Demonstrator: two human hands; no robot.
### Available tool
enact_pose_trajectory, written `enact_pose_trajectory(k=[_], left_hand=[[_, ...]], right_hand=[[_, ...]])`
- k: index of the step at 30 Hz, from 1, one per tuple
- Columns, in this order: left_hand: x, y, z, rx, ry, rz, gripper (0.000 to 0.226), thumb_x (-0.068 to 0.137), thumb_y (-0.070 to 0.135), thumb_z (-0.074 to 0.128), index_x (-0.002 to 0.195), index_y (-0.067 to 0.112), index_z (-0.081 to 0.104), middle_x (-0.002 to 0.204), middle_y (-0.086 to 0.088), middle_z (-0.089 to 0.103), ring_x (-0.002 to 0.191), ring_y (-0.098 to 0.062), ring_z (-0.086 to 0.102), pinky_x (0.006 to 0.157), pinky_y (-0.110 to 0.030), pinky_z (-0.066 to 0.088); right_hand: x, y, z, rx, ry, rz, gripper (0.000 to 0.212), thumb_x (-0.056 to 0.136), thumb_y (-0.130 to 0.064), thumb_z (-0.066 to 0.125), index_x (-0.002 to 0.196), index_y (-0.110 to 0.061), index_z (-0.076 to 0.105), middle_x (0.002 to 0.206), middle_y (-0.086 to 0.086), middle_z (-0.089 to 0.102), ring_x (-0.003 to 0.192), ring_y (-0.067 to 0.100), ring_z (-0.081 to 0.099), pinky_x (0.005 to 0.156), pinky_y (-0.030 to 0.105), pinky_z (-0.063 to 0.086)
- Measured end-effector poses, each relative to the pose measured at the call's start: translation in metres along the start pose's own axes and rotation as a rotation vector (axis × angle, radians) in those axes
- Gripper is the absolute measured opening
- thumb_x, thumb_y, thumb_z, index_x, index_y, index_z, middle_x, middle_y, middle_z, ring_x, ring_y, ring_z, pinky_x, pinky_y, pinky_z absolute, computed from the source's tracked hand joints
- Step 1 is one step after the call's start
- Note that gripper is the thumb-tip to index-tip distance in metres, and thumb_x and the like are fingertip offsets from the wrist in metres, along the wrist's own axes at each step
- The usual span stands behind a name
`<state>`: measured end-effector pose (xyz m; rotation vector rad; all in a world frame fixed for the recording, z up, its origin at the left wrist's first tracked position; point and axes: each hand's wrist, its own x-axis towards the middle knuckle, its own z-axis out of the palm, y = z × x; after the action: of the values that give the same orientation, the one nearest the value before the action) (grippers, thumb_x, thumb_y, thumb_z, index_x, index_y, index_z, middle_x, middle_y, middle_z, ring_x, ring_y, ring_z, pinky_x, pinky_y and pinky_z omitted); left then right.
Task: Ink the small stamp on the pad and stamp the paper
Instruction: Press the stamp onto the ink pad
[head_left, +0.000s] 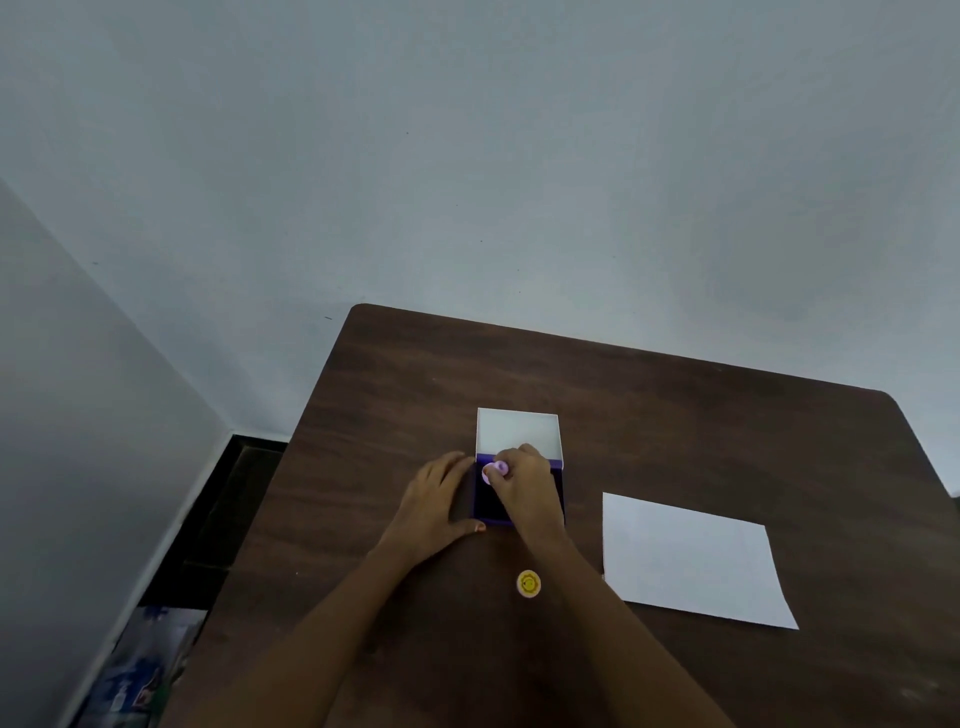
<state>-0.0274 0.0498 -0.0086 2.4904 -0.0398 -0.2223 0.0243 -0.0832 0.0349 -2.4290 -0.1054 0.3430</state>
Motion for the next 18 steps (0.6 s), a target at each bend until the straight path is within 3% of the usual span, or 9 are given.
enact_pose_trajectory(k=[9, 18], left_hand=[[0.012, -0.008, 0.002, 0.067, -0.065, 0.021, 0.080, 0.076, 0.051, 0.061, 0.140, 0.029, 0.019, 0.144, -0.005, 0.027, 0.127, -0.021, 0.027, 0.103, -0.035, 0.026], [0.015, -0.011, 0.000, 0.103, -0.073, 0.066, 0.082, 0.076, 0.055, 0.059, 0.142, 0.027, 0.018, 0.143, -0.005, 0.030, 0.124, -0.020, 0.031, 0.100, -0.032, 0.027]], right_hand=[[0.006, -0.004, 0.009, -0.150, -0.084, 0.011, 0.024, 0.090, -0.018, 0.053, 0.108, -0.003, 0.057, 0.118, 0.014, 0.058, 0.103, 0.024, 0.059, 0.091, 0.030, 0.046], [0.010, -0.011, 0.015, -0.191, -0.078, 0.031, 0.020, 0.091, -0.012, 0.052, 0.107, -0.002, 0.056, 0.116, 0.014, 0.056, 0.102, 0.025, 0.060, 0.090, 0.032, 0.048]])
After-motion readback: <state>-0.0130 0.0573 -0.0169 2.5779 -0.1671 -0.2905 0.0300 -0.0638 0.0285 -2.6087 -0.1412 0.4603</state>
